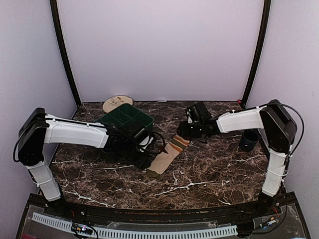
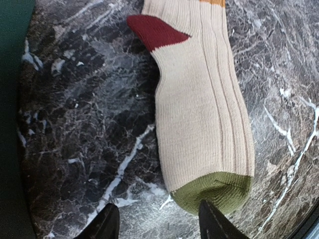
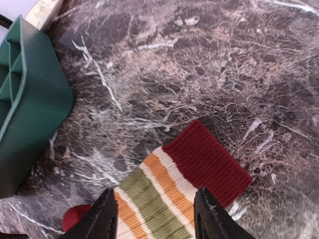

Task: Roll the socks
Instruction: Adjust the sock at the center of the board, then pick up the sock from the center of the board.

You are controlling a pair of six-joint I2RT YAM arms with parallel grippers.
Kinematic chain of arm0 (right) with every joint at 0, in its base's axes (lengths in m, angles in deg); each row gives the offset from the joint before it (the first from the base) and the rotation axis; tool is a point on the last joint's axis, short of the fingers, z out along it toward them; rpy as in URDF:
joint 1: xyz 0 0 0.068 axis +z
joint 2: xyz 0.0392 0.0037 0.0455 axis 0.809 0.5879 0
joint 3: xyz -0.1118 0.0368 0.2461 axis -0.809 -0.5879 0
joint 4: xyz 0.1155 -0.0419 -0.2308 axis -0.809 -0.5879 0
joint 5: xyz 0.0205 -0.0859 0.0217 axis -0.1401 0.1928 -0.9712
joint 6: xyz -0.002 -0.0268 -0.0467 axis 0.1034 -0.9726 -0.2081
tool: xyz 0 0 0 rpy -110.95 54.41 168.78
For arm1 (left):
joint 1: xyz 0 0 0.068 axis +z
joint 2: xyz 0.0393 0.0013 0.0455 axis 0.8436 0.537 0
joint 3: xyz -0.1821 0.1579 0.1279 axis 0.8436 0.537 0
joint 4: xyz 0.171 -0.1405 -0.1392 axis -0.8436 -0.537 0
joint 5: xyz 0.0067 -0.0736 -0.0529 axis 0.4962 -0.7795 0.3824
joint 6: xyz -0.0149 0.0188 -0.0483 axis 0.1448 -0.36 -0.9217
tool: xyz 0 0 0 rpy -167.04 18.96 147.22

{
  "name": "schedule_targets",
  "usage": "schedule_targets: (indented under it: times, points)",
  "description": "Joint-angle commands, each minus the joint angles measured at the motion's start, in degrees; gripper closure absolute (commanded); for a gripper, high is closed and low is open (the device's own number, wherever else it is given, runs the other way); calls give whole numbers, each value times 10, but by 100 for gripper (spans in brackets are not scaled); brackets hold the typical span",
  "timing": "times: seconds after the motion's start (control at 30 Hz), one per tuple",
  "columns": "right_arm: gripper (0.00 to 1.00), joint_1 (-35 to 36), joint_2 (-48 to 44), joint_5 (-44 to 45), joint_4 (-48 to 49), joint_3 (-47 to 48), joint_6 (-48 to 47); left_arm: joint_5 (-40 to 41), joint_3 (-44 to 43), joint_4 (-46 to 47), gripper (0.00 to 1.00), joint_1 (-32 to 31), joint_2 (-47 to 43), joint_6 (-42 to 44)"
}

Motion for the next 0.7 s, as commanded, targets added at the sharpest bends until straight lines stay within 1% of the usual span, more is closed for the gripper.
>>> schedule_targets:
  times: [0.0, 0.03, 0.07, 0.13, 0.2, 0.33, 0.37, 0.4, 0.43, 0.47, 0.5, 0.53, 0.57, 0.6, 0.67]
  points:
    - [30, 25, -57, 45, -44, 30, -82, 43, -6, -5, 42, -2, -53, -9]
    - [4, 30, -70, 50, -50, 32, -96, 49, -2, 5, 42, -2, -61, -10]
    - [0, 36, -83, 57, -59, 33, -107, 56, 5, 16, 42, -2, -74, -9]
    - [0, 48, -116, 74, -64, 28, -120, 70, 24, 48, 42, -2, -99, -4]
    - [0, 50, -152, 62, -29, 4, -117, 85, 39, 74, 41, -2, -127, 7]
    - [0, 32, -221, 35, 107, -107, -7, 103, 75, 130, 40, -1, -188, 47]
    - [1, 22, -222, -5, 138, -120, 6, 108, 86, 142, 38, 0, -203, 48]
    - [8, 10, -217, -50, 165, -128, 11, 111, 96, 154, 35, 2, -216, 48]
    - [18, 5, -209, -86, 178, -125, 12, 109, 108, 166, 32, 6, -228, 46]
    - [28, 6, -199, -98, 164, -109, 4, 104, 117, 172, 30, 11, -239, 42]
    - [33, 12, -189, -98, 128, -90, -7, 93, 124, 174, 30, 17, -246, 37]
    - [33, 23, -185, -98, 76, -71, -7, 87, 129, 169, 30, 24, -253, 30]
    - [36, 47, -168, -63, 38, -53, -81, 85, 133, 162, 29, 28, -259, 23]
    - [36, 68, -159, -18, 2, -40, -120, 88, 138, 156, 29, 32, -264, 16]
    - [35, 109, -144, 40, -56, -28, -173, 95, 147, 145, 29, 36, -275, 5]
